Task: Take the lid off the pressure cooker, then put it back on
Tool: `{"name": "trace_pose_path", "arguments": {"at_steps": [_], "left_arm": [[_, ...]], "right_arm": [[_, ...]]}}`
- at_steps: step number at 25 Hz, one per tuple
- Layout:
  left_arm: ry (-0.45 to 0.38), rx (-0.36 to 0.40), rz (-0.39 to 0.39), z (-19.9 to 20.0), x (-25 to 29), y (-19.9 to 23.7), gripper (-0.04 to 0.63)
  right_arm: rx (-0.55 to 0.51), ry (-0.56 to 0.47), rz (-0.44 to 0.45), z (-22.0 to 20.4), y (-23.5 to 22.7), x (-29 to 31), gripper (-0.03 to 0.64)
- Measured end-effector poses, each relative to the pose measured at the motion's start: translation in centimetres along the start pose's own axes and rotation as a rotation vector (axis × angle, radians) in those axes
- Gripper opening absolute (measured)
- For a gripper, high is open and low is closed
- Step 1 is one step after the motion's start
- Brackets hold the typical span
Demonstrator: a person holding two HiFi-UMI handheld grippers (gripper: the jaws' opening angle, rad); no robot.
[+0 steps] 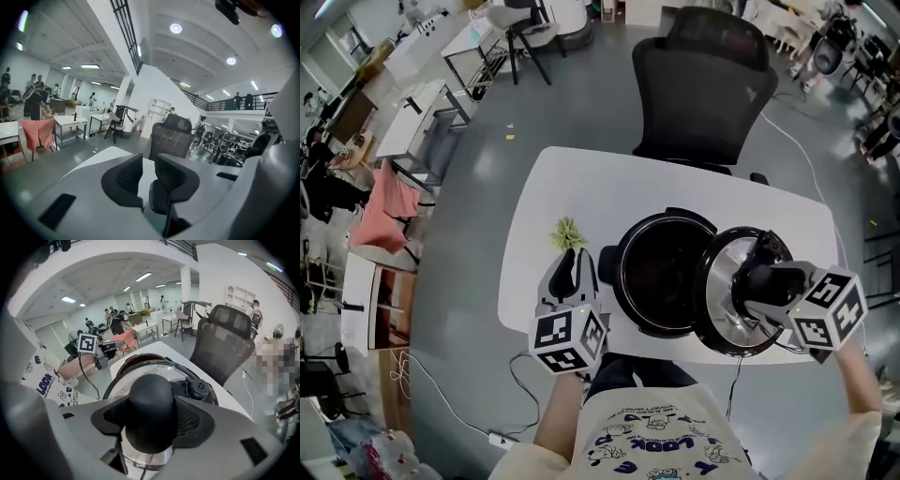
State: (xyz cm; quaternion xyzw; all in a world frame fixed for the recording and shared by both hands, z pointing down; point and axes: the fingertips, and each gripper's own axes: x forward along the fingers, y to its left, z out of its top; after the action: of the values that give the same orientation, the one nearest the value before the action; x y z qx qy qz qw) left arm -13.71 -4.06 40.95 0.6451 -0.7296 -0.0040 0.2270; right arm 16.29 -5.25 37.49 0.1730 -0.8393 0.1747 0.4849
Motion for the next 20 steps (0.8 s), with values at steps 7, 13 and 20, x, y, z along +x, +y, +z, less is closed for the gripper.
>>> {"name": "trace_pose_path", "arguments": {"at_steps": [7, 13, 20], "left_arm": [[0.085, -0.161, -0.041, -3.7, 1.8, 1.3, 0.101], [0.134, -0.238, -0.049, -5.4, 3.3, 1.8, 0.101], [0.182, -0.225, -0.06, -6.5, 4.2, 2.1, 0.101]], "right_arm": [[-0.084, -0.004, 0.02, 3.8, 1.5, 2.2, 0.293], [-0.123, -0.008, 0.047, 6.3, 2.9, 4.2, 0.293], [-0.162, 0.017, 0.046, 8.0, 4.3, 6.5, 0.293]]}}
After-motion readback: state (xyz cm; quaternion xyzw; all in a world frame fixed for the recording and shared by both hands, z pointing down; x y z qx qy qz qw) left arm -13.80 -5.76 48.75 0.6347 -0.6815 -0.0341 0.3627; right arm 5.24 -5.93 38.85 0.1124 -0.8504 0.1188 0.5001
